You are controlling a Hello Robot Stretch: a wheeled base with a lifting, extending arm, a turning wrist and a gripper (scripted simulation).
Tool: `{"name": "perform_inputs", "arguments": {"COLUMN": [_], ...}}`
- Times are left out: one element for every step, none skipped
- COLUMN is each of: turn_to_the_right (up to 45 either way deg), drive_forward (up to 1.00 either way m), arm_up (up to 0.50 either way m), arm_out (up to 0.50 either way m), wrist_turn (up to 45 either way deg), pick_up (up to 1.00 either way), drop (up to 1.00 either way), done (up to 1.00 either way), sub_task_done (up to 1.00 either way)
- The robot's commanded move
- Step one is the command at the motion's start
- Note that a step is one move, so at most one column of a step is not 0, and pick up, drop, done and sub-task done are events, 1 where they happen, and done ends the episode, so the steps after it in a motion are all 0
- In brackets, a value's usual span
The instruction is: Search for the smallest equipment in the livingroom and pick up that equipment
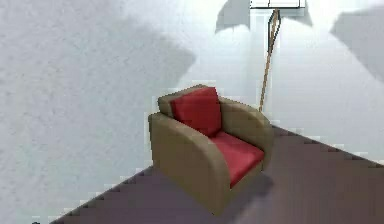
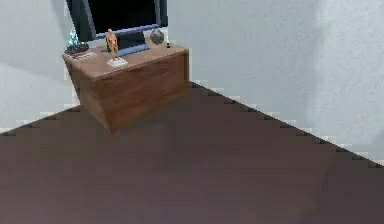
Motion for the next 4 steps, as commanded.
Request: {"name": "perform_inputs", "arguments": {"turn_to_the_right": [0.0, 39.0, 0.0, 18.0], "drive_forward": [0.15, 0.0, 0.6, 0.0], "arm_up": [0.0, 0.0, 0.0, 0.0], "arm_out": [0.0, 0.0, 0.0, 0.0], "wrist_turn": [0.0, 0.0, 0.0, 0.0], "pick_up": [0.0, 0.0, 0.0, 0.0], "drop": [0.0, 0.0, 0.0, 0.0], "done": [0.0, 0.0, 0.0, 0.0], "sub_task_done": [0.0, 0.0, 0.0, 0.0]}}
